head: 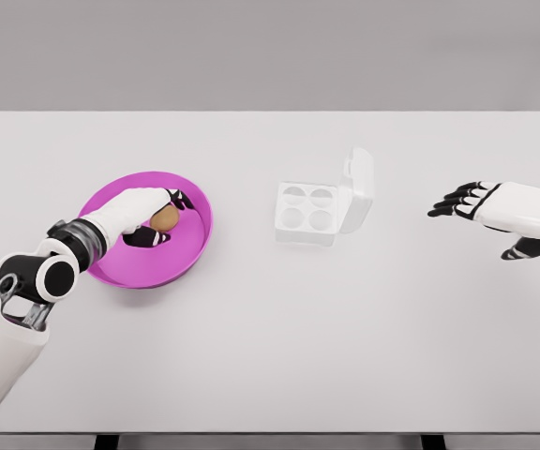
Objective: Pack egg into the box and close the box lid
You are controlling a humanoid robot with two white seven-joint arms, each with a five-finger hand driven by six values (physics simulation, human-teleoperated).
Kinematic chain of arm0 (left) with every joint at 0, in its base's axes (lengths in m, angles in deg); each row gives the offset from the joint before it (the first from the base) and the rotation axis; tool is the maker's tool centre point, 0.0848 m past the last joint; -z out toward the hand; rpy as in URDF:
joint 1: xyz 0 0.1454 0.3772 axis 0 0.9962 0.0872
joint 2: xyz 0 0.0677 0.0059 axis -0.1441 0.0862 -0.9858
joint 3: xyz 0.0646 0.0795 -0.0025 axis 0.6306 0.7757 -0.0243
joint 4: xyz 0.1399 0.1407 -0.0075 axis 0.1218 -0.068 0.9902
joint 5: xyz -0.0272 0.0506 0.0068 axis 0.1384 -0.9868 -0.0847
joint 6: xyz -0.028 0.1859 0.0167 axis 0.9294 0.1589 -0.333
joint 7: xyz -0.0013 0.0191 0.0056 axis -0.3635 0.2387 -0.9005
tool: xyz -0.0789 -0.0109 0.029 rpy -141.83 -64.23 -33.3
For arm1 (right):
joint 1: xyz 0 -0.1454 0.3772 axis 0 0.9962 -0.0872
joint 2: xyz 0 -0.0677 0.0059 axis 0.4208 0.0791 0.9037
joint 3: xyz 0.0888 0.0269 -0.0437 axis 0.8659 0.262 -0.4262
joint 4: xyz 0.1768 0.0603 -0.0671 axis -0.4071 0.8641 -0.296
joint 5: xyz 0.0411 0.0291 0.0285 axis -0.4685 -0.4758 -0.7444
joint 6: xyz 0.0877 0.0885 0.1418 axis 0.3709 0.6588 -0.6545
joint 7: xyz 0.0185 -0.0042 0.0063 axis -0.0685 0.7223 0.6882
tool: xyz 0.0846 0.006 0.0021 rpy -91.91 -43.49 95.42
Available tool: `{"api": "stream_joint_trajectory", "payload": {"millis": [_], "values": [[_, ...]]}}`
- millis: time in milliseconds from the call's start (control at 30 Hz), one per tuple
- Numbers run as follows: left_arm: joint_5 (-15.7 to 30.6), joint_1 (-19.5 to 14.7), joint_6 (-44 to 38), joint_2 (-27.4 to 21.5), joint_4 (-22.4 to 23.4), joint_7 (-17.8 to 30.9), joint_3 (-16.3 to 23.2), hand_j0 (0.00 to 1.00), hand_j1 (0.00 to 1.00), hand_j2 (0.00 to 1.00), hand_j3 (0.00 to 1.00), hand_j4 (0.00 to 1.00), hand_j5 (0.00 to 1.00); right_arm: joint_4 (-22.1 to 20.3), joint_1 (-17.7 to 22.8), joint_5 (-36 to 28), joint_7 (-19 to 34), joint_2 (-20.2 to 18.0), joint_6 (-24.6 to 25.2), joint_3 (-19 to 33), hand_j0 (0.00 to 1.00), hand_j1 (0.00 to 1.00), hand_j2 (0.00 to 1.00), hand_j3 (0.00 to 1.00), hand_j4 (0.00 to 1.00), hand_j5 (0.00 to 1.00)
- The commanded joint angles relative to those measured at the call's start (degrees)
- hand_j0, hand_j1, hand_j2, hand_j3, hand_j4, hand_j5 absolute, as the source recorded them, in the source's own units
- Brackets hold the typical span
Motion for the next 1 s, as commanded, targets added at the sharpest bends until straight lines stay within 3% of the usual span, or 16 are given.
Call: {"api": "stream_joint_trajectory", "payload": {"millis": [0,967], "values": [[0.02,0.0,0.1,0.02,0.01,-0.01,-0.02,0.65,0.65,0.65,0.65,0.65,0.65,-0.02,0.0,-0.3,-0.02,0.0,0.15,-0.02,1.0,1.0,1.0,1.0,1.0,1.0],[0.37,-0.09,0.19,-0.07,-0.17,-0.01,-1.51,0.52,0.52,0.52,0.52,0.52,0.52,-0.2,0.17,-0.3,-0.02,-0.18,0.15,-0.02,1.0,1.0,1.0,1.0,1.0,1.0]]}}
